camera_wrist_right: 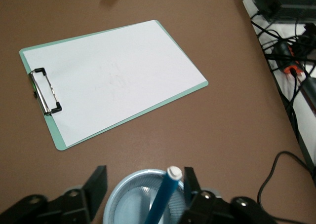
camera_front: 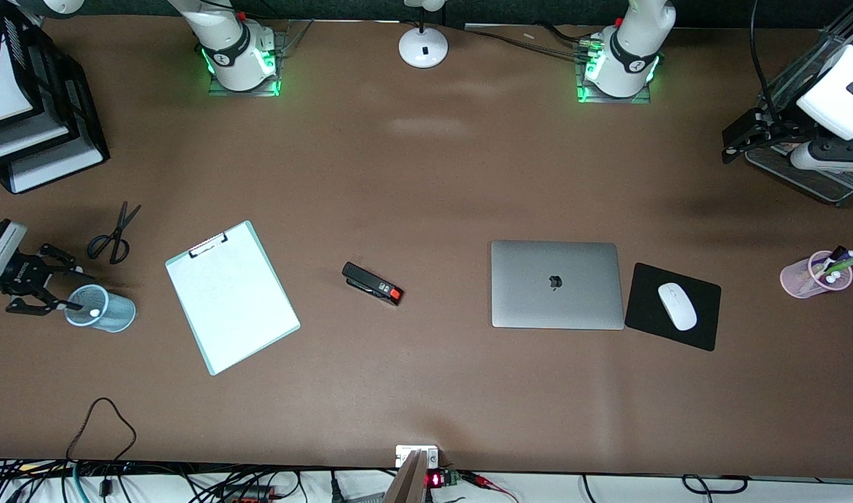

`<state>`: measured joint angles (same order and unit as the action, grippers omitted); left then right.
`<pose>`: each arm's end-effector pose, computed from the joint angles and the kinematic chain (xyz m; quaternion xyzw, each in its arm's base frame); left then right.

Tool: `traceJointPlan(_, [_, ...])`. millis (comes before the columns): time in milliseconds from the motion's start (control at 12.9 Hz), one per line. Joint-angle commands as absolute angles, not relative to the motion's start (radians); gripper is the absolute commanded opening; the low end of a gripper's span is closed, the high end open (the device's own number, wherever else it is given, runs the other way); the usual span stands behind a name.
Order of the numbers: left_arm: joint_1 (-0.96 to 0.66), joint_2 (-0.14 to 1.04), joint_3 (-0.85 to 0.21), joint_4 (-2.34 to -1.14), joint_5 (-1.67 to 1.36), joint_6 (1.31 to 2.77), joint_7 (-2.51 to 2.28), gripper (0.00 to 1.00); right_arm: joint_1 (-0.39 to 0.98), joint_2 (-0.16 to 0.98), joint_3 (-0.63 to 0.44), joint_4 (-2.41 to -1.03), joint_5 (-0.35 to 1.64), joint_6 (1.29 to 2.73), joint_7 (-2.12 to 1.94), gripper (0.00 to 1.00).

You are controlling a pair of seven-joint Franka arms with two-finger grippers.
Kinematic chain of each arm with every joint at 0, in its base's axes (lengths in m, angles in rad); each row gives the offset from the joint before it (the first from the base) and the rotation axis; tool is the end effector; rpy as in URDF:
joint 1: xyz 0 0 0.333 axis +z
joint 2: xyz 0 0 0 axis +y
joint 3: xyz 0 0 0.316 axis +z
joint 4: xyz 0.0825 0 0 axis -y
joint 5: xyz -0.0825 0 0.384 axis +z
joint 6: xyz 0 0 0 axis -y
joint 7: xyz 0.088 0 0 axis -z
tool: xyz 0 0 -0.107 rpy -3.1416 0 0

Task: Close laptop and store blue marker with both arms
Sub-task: 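Lower the blue marker into the light-blue cup with the right gripper, then open the right gripper to release the marker in the cup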

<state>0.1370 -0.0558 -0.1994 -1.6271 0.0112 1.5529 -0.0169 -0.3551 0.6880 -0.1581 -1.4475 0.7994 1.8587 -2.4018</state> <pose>0.5340 -0.0352 0.6262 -0.9996 0.0225 0.0093 0.0115 0.6460 -0.2773 0.2808 -0.6675 -0.6676 -0.2909 0.1555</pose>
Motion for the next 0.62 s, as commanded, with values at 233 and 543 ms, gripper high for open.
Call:
traceJointPlan(233, [0.149,-0.064,-0.204,-1.631,-0.003,1.548,-0.006,1.00,-0.279,0.516,-0.143,-1.489,0.640,1.853,-1.882,1.00])
traceJointPlan(543, [0.147,-0.061,-0.204,-1.631,-0.002,1.549,-0.006,1.00,-0.187,0.393,-0.143,-1.549,0.510,1.845,-1.463,1.00])
